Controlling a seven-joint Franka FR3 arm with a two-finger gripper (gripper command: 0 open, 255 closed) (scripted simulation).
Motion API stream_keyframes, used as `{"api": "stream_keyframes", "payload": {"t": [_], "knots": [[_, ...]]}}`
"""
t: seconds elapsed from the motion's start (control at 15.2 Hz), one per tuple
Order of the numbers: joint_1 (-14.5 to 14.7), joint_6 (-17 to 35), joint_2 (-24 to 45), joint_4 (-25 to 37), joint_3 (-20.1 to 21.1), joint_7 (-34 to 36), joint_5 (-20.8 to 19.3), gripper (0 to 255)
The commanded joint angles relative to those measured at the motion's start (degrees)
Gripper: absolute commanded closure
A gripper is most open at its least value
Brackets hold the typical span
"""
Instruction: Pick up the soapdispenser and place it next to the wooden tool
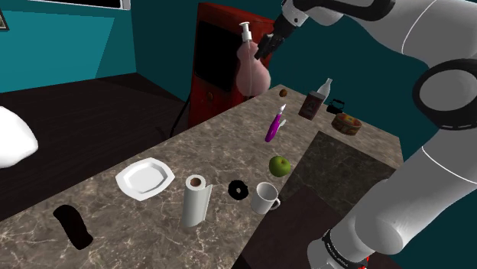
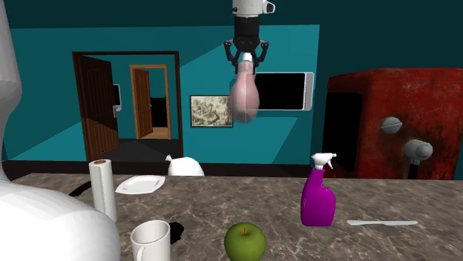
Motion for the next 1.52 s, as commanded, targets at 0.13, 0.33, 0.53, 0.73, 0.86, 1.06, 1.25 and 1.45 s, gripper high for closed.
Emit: {"api": "stream_keyframes", "payload": {"t": [0.13, 0.33, 0.53, 0.73, 0.86, 1.06, 1.25, 1.45], "knots": [[-0.09, -3.37, 1.22, 4.69, -0.11, 0.51, 0.1, 255], [1.29, -3.09, -0.7, 3.05, 1.31, 3.42, -1.33, 255], [3.23, -1.78, -3.51, -0.36, 3.61, 7.73, -3.31, 255], [4.95, -0.8, -5.71, -2.99, 6.07, 12.08, -5.04, 255], [6.0, -0.3, -6.87, -4.34, 7.79, 15.0, -6.08, 255], [7.54, 0.24, -8.13, -5.81, 10.41, 19.41, -7.52, 255], [9.03, 0.56, -8.85, -6.62, 13.07, 23.84, -8.88, 255], [10.49, 0.66, -9.02, -6.78, 15.78, 28.29, -10.23, 255]]}}
